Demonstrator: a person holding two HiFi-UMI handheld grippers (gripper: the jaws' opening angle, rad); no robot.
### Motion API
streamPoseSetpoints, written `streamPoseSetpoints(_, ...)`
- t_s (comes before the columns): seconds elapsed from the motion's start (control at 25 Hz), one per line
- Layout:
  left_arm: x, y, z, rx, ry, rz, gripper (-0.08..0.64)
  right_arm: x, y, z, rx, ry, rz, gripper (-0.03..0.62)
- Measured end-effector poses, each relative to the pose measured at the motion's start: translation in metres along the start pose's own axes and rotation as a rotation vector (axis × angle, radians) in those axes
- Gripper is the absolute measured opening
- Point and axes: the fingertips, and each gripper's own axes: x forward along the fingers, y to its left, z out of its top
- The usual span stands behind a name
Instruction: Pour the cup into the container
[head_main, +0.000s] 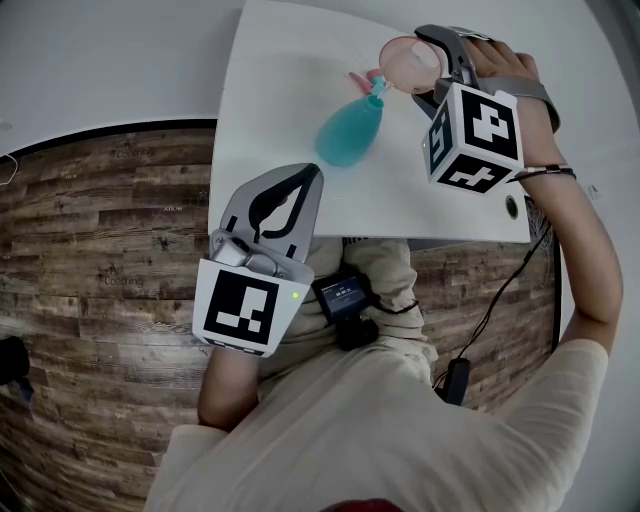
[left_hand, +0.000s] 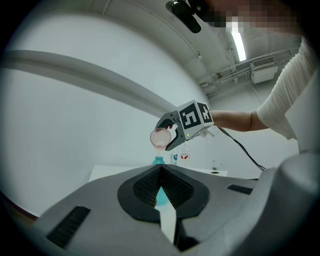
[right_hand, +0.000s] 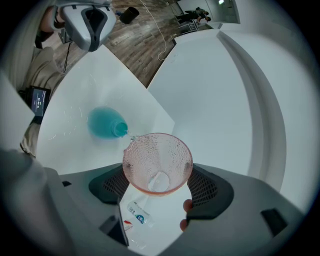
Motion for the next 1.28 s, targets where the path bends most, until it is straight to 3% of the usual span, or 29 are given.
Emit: streamPoseSetpoints(1.28, -0.0003, -0.0029, 0.0007, -0.001, -0.005, -0.003, 0.011, -0.0069, -0.0051, -0.0016, -0.065, 0.032, -0.056, 0.371)
